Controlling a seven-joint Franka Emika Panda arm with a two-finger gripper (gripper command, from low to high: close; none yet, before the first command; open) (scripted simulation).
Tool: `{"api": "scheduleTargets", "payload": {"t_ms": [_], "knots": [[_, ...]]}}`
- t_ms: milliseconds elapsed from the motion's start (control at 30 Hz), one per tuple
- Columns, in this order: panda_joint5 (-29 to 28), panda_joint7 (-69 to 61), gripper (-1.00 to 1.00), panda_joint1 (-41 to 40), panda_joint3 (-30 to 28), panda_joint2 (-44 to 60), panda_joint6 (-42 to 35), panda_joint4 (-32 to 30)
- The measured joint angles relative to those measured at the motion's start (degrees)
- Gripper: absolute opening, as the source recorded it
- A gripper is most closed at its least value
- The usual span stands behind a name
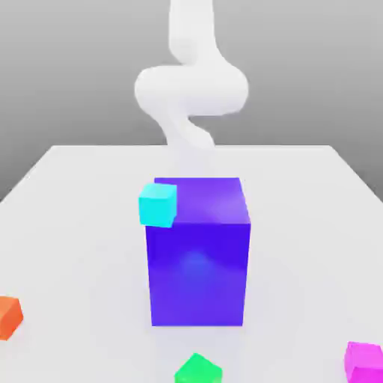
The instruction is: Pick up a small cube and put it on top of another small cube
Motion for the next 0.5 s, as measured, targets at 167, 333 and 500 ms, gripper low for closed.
{"api": "scheduleTargets", "payload": {"t_ms": [167, 333, 500], "knots": [[2.14, -9.51, 0.00, 5.99, -1.48, 10.76, 2.74, 0.74], [4.42, -18.86, 0.00, 10.74, -1.83, 21.19, 5.38, 1.46], [6.11, -27.78, 0.00, 13.92, -0.51, 31.59, 8.04, 2.18]]}}
